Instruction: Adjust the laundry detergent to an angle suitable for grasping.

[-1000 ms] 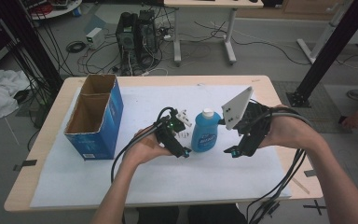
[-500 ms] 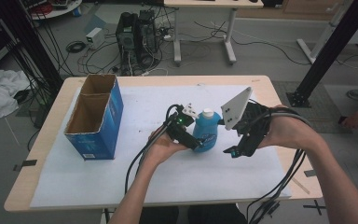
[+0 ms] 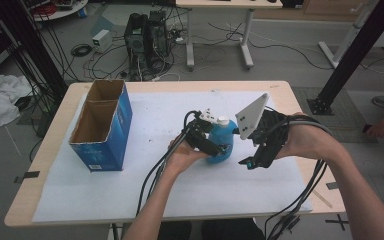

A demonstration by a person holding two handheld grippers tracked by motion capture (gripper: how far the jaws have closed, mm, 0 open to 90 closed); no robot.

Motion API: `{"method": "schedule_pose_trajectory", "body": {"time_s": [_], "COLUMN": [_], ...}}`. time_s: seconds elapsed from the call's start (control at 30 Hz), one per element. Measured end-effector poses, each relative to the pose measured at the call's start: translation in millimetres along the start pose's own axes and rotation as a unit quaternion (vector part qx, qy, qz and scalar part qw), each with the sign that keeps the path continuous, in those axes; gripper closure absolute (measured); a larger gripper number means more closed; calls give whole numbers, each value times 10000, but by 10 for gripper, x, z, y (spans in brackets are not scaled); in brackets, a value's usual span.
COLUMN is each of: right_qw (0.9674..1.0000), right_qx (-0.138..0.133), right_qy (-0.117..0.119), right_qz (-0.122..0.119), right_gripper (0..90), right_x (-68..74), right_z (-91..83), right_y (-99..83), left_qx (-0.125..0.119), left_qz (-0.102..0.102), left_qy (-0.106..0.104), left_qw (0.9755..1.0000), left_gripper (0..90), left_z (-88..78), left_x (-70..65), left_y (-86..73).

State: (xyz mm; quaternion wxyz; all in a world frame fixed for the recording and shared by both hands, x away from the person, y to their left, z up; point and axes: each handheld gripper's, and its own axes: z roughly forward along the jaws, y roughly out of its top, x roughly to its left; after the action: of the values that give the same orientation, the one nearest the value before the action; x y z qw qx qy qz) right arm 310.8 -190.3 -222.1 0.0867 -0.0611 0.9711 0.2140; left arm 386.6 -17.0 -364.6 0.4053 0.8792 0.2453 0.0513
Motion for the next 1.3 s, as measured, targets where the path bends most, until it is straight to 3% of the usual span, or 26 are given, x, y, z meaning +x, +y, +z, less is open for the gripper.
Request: {"method": "schedule_pose_trajectory", "body": {"time_s": [0.07,0.1,0.2,0.27,0.33,0.6,1.3], "right_qw": [10000,10000,10000,10000,10000,10000,9999], "right_qx": [8,4,57,24,31,32,97], "right_qy": [7,10,35,18,23,24,42], "right_qz": [-1,5,-17,7,6,2,-6], "right_gripper": [203,204,203,204,204,204,204], "right_x": [-3,-3,-9,-6,-5,-3,-2], "right_z": [1,3,-6,-4,-4,1,-6], "right_y": [-2,-5,-7,-12,-13,-14,-16], "left_qx": [41,-42,-85,-50,-151,-231,-265], "left_qz": [90,-17,-61,18,-86,-71,71], "left_qy": [6,-21,-26,6,-42,-24,-22], "left_qw": [10000,10000,9999,10000,9998,9997,9996], "left_gripper": [143,143,143,144,144,145,280], "left_z": [12,30,44,43,79,124,129], "left_x": [26,16,29,46,37,33,45], "left_y": [-2,-3,-1,0,-1,2,0]}}
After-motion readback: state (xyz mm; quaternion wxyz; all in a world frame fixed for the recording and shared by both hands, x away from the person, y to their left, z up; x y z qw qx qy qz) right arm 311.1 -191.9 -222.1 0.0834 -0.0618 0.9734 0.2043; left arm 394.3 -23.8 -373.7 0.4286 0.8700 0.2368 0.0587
